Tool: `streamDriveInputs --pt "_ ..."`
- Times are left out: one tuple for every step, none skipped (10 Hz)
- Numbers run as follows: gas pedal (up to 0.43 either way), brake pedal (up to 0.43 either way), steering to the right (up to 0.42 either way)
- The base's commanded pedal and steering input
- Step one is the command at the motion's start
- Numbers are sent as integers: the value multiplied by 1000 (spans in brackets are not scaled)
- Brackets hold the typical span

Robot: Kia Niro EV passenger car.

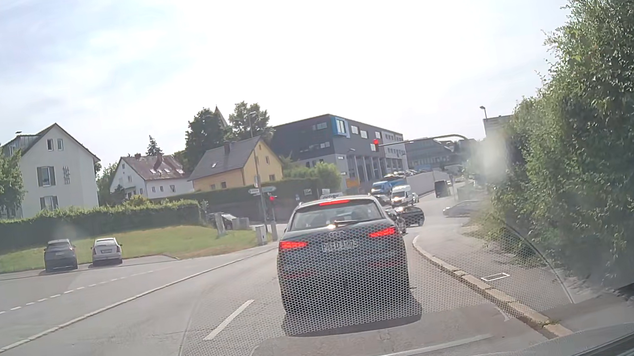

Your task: Follow the waypoints while adhering to traffic rules and regulations

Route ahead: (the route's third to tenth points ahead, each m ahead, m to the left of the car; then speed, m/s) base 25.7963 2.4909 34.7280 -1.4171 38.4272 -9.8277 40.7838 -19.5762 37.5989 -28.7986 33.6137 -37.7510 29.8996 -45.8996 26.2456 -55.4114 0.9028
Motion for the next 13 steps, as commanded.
streamDriveInputs --pt "0 207 41" --pt "0 213 41" --pt "0 213 40" --pt "0 207 40" --pt "0 207 40" --pt "0 207 40" --pt "0 207 40" --pt "0 207 40" --pt "0 207 40" --pt "0 207 40" --pt "0 213 40" --pt "0 213 40" --pt "0 220 40"
